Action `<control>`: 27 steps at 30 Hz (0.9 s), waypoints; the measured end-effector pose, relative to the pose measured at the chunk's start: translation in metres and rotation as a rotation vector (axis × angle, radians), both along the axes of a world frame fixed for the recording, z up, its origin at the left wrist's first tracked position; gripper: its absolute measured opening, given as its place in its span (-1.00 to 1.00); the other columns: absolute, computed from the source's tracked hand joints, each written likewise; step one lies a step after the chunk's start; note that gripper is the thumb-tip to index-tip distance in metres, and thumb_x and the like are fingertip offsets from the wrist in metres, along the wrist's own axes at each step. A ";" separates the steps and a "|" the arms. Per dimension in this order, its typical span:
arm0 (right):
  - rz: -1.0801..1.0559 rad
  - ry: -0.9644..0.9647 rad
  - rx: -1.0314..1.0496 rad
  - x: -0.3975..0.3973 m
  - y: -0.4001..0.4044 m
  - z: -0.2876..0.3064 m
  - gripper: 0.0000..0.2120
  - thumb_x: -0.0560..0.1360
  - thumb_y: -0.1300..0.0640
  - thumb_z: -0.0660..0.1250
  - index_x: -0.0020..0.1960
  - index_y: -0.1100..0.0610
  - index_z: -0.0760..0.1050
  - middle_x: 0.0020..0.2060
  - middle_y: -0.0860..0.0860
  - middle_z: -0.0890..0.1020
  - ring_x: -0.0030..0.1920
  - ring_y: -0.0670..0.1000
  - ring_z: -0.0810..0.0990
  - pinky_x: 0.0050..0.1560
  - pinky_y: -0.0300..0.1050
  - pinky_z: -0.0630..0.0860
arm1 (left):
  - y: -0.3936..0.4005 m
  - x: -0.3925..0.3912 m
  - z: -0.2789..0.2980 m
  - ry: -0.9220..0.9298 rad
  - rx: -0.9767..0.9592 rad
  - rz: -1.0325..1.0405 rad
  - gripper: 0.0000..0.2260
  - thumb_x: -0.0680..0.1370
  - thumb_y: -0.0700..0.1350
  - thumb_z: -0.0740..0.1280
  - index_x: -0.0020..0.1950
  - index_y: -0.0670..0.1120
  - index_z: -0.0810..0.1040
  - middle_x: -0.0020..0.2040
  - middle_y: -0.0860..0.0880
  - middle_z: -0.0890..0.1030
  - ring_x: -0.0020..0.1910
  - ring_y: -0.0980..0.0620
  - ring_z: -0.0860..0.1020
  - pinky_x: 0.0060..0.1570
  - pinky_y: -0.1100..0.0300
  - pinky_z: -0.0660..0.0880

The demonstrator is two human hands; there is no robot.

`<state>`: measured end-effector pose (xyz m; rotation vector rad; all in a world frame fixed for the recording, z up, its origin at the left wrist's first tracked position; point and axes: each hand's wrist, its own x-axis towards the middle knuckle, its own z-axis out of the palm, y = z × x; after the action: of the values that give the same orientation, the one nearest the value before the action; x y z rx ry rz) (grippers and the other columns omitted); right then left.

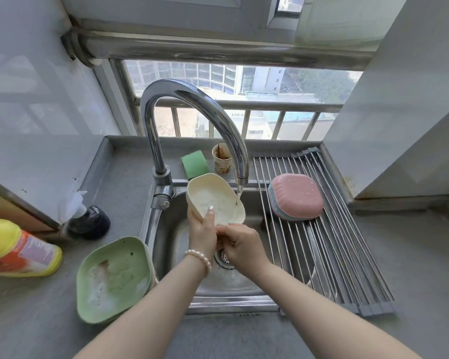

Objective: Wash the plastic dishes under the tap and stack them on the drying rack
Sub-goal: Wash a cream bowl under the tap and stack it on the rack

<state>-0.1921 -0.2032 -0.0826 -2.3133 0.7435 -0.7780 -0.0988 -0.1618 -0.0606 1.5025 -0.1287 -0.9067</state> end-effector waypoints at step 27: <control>0.159 0.564 -0.091 -0.009 -0.024 0.016 -0.28 0.53 -0.20 -0.28 0.06 0.14 0.57 0.02 0.05 0.66 0.07 0.08 0.58 0.26 0.00 0.34 | 0.013 0.018 0.001 -0.344 0.116 -0.090 -0.52 0.65 -0.11 0.10 0.53 0.14 0.04 0.16 -0.02 0.46 -0.06 -0.01 0.51 -0.05 0.05 0.54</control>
<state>-0.2014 -0.2276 -0.0663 -2.6653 0.7515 -0.0784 -0.0811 -0.1493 -0.0593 1.7636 -0.4023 -0.7288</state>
